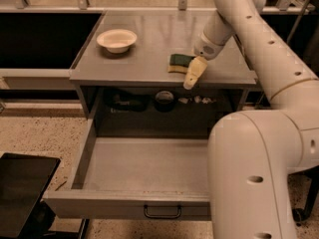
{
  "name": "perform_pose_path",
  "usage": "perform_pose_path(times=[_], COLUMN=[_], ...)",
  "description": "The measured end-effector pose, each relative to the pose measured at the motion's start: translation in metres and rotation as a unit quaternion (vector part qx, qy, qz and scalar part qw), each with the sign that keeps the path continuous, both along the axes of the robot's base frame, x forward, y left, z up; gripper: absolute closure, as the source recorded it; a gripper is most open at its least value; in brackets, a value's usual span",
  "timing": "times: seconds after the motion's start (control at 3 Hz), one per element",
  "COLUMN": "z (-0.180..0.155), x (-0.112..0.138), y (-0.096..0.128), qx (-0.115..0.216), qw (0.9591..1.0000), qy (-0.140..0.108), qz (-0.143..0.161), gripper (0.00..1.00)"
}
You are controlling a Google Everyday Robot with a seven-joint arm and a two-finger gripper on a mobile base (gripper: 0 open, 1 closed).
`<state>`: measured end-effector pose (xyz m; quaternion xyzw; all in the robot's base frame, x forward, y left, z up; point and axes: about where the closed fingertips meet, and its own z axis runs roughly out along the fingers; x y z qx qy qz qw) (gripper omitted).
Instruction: Place sponge into top drawer
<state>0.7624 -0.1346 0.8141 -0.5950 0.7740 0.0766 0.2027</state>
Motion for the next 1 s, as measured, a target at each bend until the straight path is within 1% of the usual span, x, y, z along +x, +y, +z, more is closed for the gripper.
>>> perform_pose_path(times=[0.33,0.67,1.0], z=[-0.001,-0.001,-0.001], x=[0.0044,0.0044,0.0044], y=[-0.0004,-0.0004,-0.0004], qx=[0.001,0.001,0.001], qw=[1.0,1.0,1.0], qy=[-0.004,-0.004,-0.004], qz=[-0.002,-0.002,-0.002], gripper=[0.0,0.18,0.42])
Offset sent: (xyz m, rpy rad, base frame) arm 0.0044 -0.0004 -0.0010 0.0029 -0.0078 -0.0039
